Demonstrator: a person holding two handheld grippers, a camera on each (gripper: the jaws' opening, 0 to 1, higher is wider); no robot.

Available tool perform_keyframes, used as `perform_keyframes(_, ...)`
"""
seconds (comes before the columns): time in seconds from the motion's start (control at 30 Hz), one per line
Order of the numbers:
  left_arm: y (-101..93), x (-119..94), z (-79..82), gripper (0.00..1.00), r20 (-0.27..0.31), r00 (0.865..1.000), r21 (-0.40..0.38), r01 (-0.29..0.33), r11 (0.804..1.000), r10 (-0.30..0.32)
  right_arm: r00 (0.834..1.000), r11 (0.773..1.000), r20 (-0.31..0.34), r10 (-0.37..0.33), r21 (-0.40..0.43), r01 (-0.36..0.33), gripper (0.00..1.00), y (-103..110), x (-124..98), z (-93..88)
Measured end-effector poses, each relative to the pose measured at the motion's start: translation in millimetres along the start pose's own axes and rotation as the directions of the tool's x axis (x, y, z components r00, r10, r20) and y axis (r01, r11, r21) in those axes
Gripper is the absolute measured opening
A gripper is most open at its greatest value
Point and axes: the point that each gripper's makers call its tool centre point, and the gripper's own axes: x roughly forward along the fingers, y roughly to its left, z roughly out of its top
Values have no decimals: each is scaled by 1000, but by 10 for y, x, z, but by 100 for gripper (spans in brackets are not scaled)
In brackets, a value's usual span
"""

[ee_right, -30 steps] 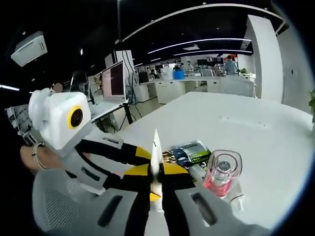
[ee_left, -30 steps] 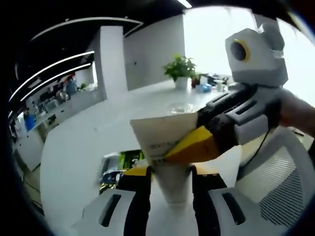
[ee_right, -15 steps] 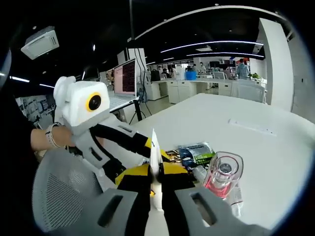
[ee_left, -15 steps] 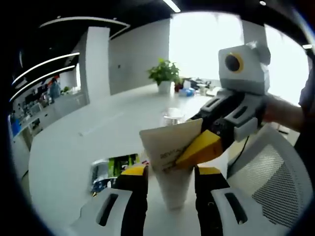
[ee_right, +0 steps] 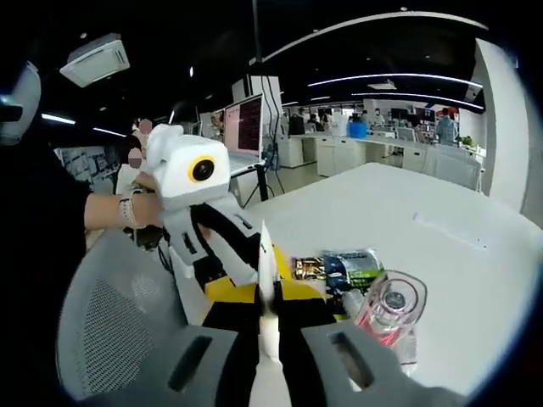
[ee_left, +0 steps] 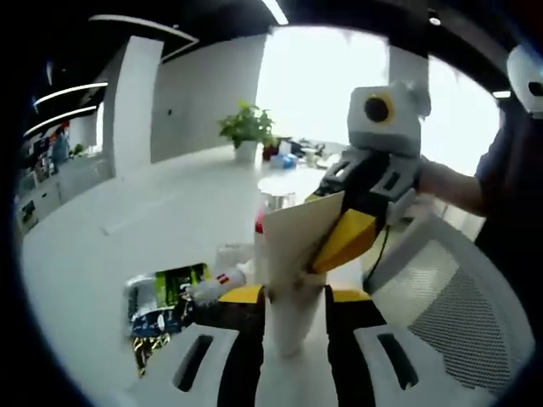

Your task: Arrange the skincare products in the storage area until every visible bottle or jar stands upright without overlapping.

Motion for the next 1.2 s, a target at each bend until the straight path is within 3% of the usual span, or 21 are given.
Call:
perform_keyframes(0.1,-28,20,-33,24,-8,999,16,33,999,-33,998,998,-24,53,-35,-54,5,48,5,-9)
perform_keyframes(0.17,-18,37,-41,25,-16,999,74,28,997,-27,997,996,-30,72,-47,-73,5,52,7,-9)
perform_keyframes(0.4,-88,107,-146,21,-63,995,69,76,995,-71,986,984,-54,158,-72,-162,5,99,6,-15)
perform_keyframes(0.67,-101,122,-240,19,-85,993,54,85,995,-80,973,971,-87,215,-91,-223,5,135,4,-29)
perform_keyframes(1.2,-100,105,-261,16,-78,994,83,80,993,-73,945,947,-168,282,-109,-302,7,94,23,-45)
